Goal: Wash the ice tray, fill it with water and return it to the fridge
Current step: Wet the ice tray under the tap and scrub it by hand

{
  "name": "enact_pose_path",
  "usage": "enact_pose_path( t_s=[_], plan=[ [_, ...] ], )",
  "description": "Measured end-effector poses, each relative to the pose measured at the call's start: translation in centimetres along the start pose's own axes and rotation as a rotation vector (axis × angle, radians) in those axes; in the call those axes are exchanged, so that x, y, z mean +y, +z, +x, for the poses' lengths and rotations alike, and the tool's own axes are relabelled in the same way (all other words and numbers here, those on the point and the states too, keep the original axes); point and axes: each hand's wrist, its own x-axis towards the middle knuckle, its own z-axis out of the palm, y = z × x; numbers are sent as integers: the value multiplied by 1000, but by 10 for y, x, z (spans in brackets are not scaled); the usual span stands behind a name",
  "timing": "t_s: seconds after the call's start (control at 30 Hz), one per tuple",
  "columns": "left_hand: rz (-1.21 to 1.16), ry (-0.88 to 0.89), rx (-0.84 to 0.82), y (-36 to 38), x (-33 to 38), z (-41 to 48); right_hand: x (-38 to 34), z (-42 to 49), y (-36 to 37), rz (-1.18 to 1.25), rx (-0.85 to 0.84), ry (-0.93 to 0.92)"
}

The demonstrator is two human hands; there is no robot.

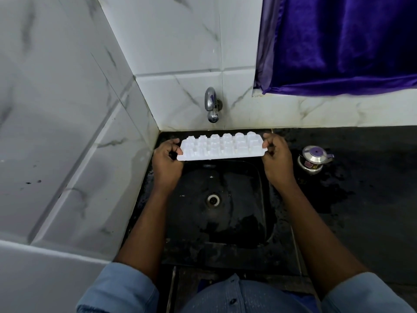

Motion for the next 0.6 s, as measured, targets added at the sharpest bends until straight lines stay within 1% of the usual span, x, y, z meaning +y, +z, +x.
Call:
enact_pose_path(
  t_s=[0.13,0.27,0.37,0.47,0.6],
  plan=[
    [33,-22,-39,-3,-3,-2,2,-2,1,-13,-24,3],
    [-24,-162,-104,-3,-10,0,6,-1,0,45,-90,93],
    [-105,-233,-104,-1,-5,-2,1,0,0,71,-108,115],
    [-169,-232,-93,3,0,0,0,1,2,90,-124,130],
    [-232,-285,-67,9,1,3,7,1,7,75,-84,211]
  ],
)
